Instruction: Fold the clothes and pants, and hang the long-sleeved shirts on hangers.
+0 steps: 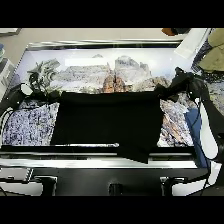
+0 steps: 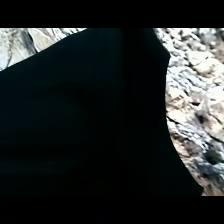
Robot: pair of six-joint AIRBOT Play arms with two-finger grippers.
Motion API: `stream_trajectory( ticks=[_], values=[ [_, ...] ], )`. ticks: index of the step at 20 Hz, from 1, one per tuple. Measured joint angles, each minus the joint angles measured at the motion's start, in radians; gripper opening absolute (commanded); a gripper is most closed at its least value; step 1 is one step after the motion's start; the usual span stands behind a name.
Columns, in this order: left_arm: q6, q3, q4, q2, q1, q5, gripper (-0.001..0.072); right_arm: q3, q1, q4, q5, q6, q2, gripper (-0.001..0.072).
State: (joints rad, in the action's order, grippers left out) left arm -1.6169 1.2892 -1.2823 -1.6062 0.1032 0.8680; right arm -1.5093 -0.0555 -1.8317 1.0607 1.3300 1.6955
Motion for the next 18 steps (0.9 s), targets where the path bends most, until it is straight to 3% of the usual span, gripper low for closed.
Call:
stream_trajectory(
  ticks=[11,12,13,15,16,18],
  values=[
    [0.023,0.0,-0.01,-0.059,0.0,0.103,0.0032,0.002,0.0,0.044,0.111,-0.014,0.075,0.003],
    [0.024,0.0,-0.01,-0.064,0.0,0.112,0.0086,0.002,0.0,0.044,0.112,-0.014,0.079,0.0047],
    [0.024,0.0,-0.01,-0.068,0.0,0.12,0.0162,0.002,0.0,0.042,0.114,-0.014,0.082,0.0112],
    [0.023,0.0,-0.011,-0.071,0.0,0.127,0.0528,0.002,0.0,0.025,0.119,-0.002,0.085,0.0324],
    [0.021,0.001,-0.01,-0.07,0.001,0.13,0.0579,0.002,-0.001,0.008,0.123,0.01,0.085,0.0392],
    [0.018,0.009,-0.01,-0.059,0.008,0.147,0.058,0.003,-0.009,-0.034,0.142,0.056,0.069,0.0434]
  ],
)
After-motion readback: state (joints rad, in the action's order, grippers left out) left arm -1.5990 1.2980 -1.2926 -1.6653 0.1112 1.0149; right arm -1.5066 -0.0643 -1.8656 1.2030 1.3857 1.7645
